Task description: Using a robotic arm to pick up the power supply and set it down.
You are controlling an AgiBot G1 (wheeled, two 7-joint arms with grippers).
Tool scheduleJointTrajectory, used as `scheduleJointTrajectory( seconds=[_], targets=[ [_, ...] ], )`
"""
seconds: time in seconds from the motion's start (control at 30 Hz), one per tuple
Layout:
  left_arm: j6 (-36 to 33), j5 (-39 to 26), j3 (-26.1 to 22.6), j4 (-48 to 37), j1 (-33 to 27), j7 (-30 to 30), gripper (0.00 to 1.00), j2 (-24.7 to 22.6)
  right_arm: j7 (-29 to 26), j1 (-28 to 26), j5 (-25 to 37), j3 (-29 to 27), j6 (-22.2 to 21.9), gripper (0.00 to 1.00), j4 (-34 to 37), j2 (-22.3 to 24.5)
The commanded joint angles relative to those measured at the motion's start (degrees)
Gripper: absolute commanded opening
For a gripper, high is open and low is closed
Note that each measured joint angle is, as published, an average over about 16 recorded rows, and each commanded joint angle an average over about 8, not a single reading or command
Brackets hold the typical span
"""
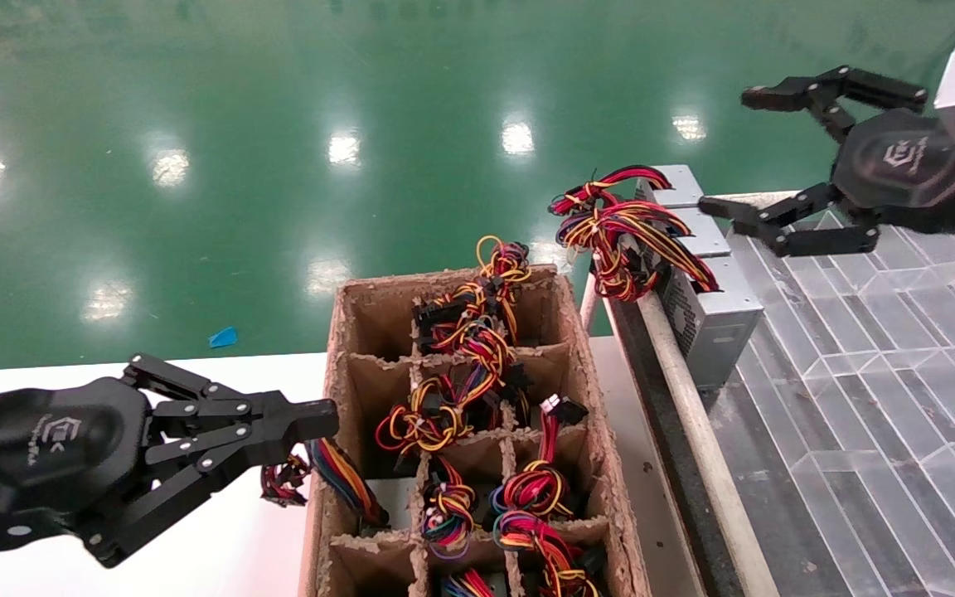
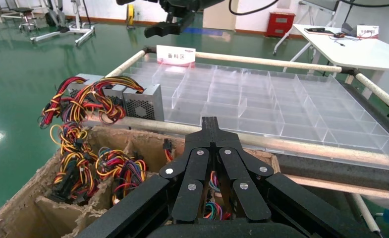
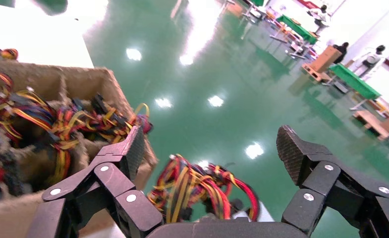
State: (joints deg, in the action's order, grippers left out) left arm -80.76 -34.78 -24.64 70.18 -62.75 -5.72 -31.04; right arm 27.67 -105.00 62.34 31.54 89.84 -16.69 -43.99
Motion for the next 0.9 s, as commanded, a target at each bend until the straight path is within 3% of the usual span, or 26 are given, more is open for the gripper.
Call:
scheduleJointTrajectory(
  seconds=[0.03, 0.2, 0.23, 0.9],
  targets=[
    [0.0, 0.0, 0.0, 0.0, 0.0, 0.0, 0.30, 0.0, -1.6, 1.8, -0.8, -0.6, -0.2, 1.00, -2.3, 0.4],
    [0.0, 0.0, 0.0, 0.0, 0.0, 0.0, 0.93, 0.0, -5.5, 6.2, -2.9, -2.2, -0.6, 1.00, -8.1, 1.3],
    [0.0, 0.0, 0.0, 0.0, 0.0, 0.0, 1.00, 0.0, -6.3, 7.1, -3.3, -2.5, -0.7, 1.00, -9.3, 1.5],
    [0.0, 0.0, 0.0, 0.0, 0.0, 0.0, 1.00, 0.0, -22.1, 25.0, -11.8, -8.9, -2.4, 1.00, -32.7, 5.2]
  ],
)
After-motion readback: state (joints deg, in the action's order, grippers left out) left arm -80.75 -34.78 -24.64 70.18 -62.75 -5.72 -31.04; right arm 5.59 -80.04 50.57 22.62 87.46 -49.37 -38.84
